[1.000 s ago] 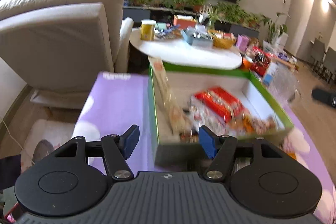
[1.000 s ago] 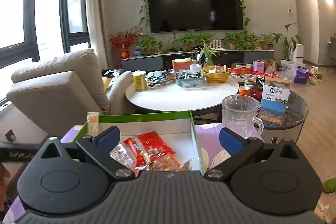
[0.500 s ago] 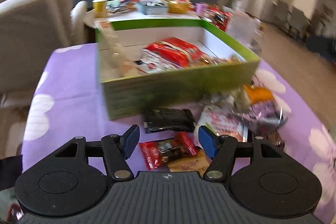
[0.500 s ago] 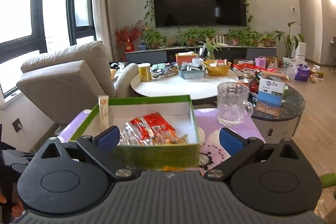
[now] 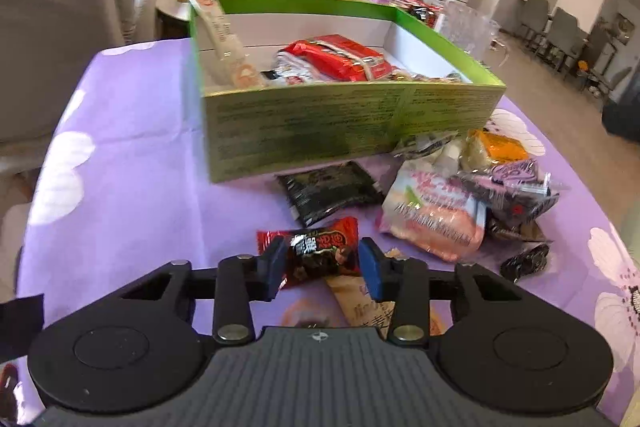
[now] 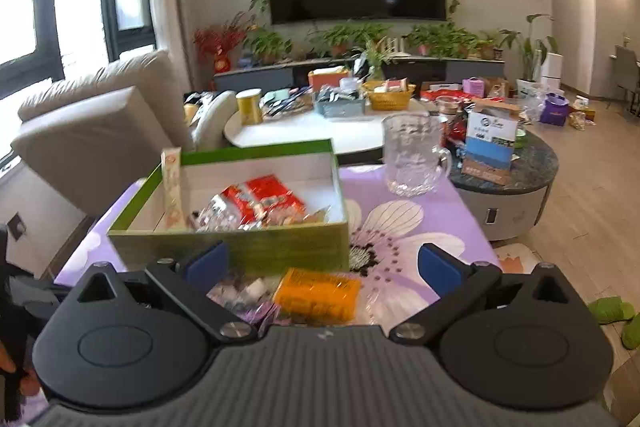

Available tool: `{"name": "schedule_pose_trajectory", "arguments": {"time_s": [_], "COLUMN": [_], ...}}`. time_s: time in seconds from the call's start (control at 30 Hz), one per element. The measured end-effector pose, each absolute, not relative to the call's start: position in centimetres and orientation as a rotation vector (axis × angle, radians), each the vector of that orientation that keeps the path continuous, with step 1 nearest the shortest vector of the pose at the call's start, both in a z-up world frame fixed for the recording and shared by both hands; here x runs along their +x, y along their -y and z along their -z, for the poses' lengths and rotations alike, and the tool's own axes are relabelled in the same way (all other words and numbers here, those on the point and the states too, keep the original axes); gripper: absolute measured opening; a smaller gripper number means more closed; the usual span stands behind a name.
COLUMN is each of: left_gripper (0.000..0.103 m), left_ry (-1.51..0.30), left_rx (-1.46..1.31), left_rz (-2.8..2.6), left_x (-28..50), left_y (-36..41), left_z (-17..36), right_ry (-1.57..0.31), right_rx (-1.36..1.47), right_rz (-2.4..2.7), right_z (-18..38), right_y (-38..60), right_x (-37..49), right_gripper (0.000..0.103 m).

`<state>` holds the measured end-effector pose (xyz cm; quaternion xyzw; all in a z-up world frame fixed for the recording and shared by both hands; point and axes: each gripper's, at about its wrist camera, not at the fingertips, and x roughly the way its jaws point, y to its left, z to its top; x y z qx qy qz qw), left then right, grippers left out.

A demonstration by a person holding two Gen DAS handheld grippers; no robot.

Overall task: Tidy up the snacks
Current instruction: 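Move both tools back to the pile and grasp the pink-clear packet with right tool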

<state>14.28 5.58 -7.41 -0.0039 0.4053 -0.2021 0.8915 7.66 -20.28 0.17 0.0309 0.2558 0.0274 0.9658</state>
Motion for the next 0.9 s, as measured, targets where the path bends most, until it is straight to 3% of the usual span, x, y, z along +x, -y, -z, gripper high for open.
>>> {"name": "schedule_pose_trajectory", "arguments": {"time_s": [0.57, 0.9], "left_gripper": [0.042, 0.024], "left_ry": [-0.821, -0.789], "left_rx": [0.068, 0.006], "left_rz": [0.303, 0.315], "left_x": [11.9, 11.4], "left_y": [-5.6, -6.8], "left_z": [7.5, 7.1], "right_ry": [-0.637, -0.672], "right_rx": [-0.072, -0.041], "right_rz": [-0.149, -0.097], "right_z": [3.9, 5.9], "right_y": [16.4, 14.7], "right_x": [7.5, 10.3], "right_gripper": [0.066, 0.065]}}
